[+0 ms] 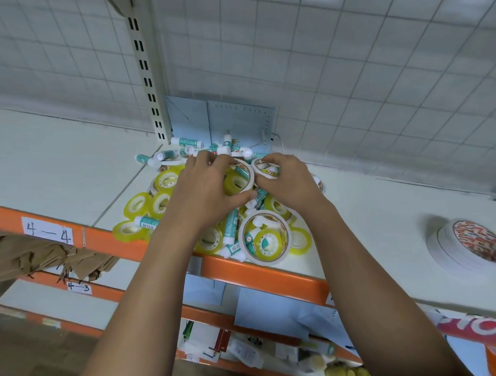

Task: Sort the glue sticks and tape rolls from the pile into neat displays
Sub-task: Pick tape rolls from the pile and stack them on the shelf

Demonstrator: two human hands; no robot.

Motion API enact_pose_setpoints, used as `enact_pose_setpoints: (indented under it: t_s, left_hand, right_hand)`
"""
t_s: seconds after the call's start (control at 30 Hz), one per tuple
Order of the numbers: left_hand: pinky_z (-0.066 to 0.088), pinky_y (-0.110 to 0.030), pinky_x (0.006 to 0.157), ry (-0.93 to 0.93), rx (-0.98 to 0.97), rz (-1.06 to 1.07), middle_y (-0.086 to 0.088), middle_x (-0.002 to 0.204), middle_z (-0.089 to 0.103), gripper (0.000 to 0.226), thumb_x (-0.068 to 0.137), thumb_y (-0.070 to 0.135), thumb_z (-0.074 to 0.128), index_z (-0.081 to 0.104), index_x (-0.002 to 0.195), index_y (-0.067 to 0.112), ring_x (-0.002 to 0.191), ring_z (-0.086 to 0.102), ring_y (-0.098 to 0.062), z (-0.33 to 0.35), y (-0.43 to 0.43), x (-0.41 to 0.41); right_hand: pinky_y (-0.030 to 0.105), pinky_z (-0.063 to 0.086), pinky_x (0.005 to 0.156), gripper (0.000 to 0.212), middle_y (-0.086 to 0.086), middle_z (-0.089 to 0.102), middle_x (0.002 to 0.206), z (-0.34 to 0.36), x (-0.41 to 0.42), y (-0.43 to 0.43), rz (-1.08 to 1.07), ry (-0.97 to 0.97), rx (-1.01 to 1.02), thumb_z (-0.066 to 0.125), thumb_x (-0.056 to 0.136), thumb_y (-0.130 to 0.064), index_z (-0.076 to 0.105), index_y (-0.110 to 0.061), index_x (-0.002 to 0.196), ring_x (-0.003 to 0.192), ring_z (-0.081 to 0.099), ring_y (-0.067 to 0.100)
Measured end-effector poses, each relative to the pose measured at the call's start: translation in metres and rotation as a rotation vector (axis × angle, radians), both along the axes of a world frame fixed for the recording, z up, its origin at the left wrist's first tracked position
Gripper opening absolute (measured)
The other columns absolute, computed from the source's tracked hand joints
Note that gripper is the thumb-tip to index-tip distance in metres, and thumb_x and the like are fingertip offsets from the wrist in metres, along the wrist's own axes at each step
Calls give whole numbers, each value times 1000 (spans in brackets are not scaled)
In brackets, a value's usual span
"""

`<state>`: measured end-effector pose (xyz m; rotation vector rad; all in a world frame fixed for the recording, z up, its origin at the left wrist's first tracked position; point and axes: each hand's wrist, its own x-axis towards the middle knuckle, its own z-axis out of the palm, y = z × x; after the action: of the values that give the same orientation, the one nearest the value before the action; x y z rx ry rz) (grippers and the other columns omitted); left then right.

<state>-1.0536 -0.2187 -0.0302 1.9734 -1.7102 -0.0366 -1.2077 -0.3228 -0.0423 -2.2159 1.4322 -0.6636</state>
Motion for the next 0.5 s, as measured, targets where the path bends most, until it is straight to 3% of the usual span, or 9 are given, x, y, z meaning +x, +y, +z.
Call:
enact_pose_setpoints:
  t_s: [0.27, 0.5]
  left_hand:
    - [41, -40, 97, -27, -36, -48, -5, 125, 50, 71, 73, 69, 64, 54, 129, 25, 119, 43, -26, 5, -6, -24]
    - [40, -41, 97, -25, -17, -168, -7, 122, 51, 72, 72, 68, 62, 57, 128, 23, 116, 45, -29, 8, -22, -79]
  right_hand:
    - [34, 25, 109, 52, 2, 56, 127, 16, -40, 10, 23, 32, -149, 70, 77, -41, 58, -25, 124, 124, 43, 22]
    - [14, 17, 91, 53, -1, 57, 122, 12, -112, 18, -37, 43, -177, 77, 72, -41, 61, -26, 120, 124, 42, 20]
